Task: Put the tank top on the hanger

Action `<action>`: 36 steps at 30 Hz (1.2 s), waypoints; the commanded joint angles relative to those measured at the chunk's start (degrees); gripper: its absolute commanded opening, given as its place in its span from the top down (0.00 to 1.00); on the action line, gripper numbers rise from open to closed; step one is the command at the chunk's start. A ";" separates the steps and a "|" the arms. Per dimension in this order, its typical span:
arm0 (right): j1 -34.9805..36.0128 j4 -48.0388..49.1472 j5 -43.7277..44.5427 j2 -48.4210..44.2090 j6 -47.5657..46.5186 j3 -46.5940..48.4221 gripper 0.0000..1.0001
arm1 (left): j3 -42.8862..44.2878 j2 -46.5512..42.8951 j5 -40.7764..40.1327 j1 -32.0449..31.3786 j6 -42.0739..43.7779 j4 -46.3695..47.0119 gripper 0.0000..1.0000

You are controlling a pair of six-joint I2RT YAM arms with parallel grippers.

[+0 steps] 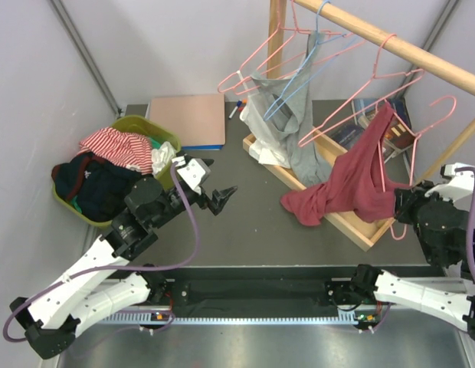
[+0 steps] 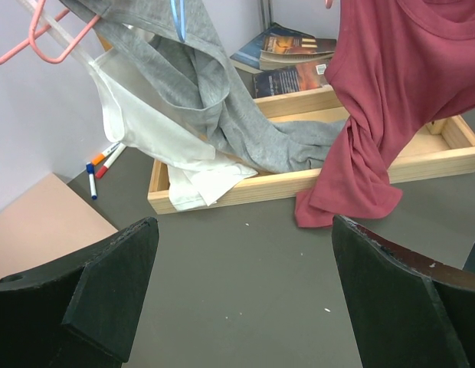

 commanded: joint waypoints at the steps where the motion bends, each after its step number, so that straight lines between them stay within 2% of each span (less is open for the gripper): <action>1: -3.68 1.61 0.89 2.17 -5.50 3.53 1.00 | -0.25 0.26 -0.43 0.15 -0.45 3.71 0.01; 7: -11.68 4.60 -2.71 2.61 -12.63 5.20 1.00 | -0.25 0.43 0.02 0.15 -0.62 3.80 0.01; 10: -16.25 9.08 -7.45 0.68 -18.42 5.55 1.00 | -0.43 0.70 0.19 0.15 -0.54 3.98 0.01; 17: -31.36 14.01 -26.58 -1.17 -30.03 8.18 1.00 | -0.34 1.40 0.63 0.15 -0.80 4.06 0.01; 23: -41.29 13.57 -37.85 -0.03 -35.75 12.14 1.00 | -0.26 1.31 0.81 0.15 -0.89 3.98 0.01; 27: -43.59 14.10 -38.93 0.32 -36.54 13.28 1.00 | -0.34 1.14 0.72 0.15 -0.80 3.98 0.01; 36: -43.59 18.49 -37.52 5.42 -36.90 15.57 1.00 | -0.43 0.61 0.54 0.15 -0.71 3.80 0.01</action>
